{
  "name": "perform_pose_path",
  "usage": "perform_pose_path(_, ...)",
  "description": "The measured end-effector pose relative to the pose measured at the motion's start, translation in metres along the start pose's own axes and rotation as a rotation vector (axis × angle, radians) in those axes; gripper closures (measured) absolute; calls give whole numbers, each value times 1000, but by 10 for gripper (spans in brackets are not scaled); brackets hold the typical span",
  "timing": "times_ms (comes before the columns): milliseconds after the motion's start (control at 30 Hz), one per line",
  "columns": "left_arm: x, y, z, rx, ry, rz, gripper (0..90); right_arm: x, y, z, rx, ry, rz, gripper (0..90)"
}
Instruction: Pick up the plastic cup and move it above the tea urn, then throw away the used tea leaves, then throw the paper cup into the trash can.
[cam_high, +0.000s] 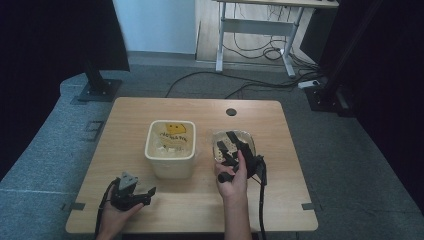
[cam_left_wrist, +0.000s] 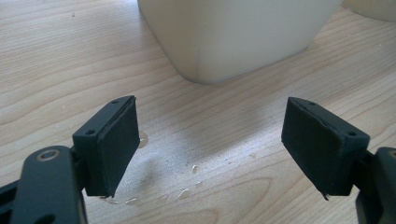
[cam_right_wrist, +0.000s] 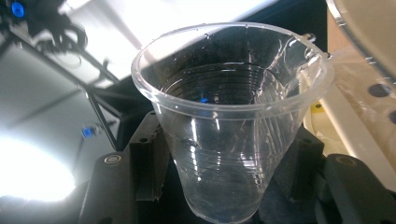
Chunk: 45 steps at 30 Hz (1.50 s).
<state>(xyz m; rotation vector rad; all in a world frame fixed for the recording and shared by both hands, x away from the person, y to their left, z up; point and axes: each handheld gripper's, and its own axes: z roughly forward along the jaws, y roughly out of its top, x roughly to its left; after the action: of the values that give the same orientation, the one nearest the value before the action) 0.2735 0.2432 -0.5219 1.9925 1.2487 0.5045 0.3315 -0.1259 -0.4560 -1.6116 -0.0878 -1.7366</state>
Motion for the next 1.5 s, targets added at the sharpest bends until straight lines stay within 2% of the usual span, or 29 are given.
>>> perform_pose_path(67,1,-1,0,5,4,-2,192,10,-7,3,40,3,-83,443)
perform_pose_path(100,1,-1,0,3,7,-4,192,10,-7,3,40,3,-83,443)
perform_pose_path(133,1,-1,-2,-1,8,-4,192,15,-9,5,47,-3,-114,440)
perform_pose_path(233,1,-1,-4,-12,11,-11,192,18,-10,5,54,3,-114,439)
perform_pose_path(400,2,-1,-5,-17,11,-14,192,19,-12,5,53,-12,-155,439)
perform_pose_path(467,4,-2,-6,-13,12,-15,192,23,-13,9,41,-48,-247,440)
perform_pose_path(500,4,-2,-6,-13,12,-15,192,23,-13,9,41,-48,-247,440)
perform_pose_path(533,5,-2,-7,-18,13,-19,192,27,-20,14,51,-77,-322,439)
perform_pose_path(567,5,-2,-7,-18,13,-19,192,27,-20,14,51,-77,-322,439)
perform_pose_path(600,5,-2,-9,-20,17,-17,192,31,-31,23,90,-124,-454,439)
perform_pose_path(633,4,-2,-10,-24,18,-17,192,32,-36,27,111,-146,-510,439)
perform_pose_path(667,4,-2,-10,-24,18,-17,192,32,-36,27,111,-146,-510,439)
perform_pose_path(700,4,-2,-12,-30,14,-19,192,31,-47,47,196,-235,-694,435)
perform_pose_path(767,5,-2,-11,-33,17,-19,192,27,-55,66,243,-319,-856,435)
perform_pose_path(800,6,-1,-11,-31,13,-21,192,26,-58,75,262,-352,-930,432)
perform_pose_path(833,6,-1,-11,-31,13,-21,192,26,-58,75,262,-352,-930,432)
perform_pose_path(867,7,-1,-10,-26,12,-19,192,21,-65,94,295,-432,-1085,407)
perform_pose_path(933,7,-1,-9,-26,11,-19,192,16,-71,111,323,-496,-1200,375)
perform_pose_path(967,7,-1,-9,-24,10,-18,192,16,-71,111,323,-496,-1200,375)
perform_pose_path(1033,7,-1,-9,-27,7,-18,192,8,-74,127,366,-552,-1282,276)
perform_pose_path(1067,7,-1,-9,-28,6,-19,192,3,-77,133,377,-598,-1330,261)
perform_pose_path(1167,8,-1,-10,-27,4,-16,193,-7,-88,143,424,-665,-1492,174)
perform_pose_path(1200,8,-1,-10,-27,4,-16,193,-7,-88,143,424,-665,-1492,174)
perform_pose_path(1267,8,-1,-10,-31,5,-17,193,-5,-92,141,410,-662,-1548,137)
perform_pose_path(1300,8,-1,-10,-31,5,-17,193,-5,-92,141,410,-662,-1548,137)
perform_pose_path(1333,8,0,-10,-32,6,-15,193,-1,-93,138,410,-664,-1584,136)
perform_pose_path(1367,7,0,-10,-29,4,-15,193,2,-93,135,412,-644,-1580,136)
perform_pose_path(1400,7,0,-10,-29,4,-15,193,2,-93,135,412,-644,-1580,136)
perform_pose_path(1500,6,0,-9,-22,4,-11,193,15,-93,123,406,-558,-1561,137)
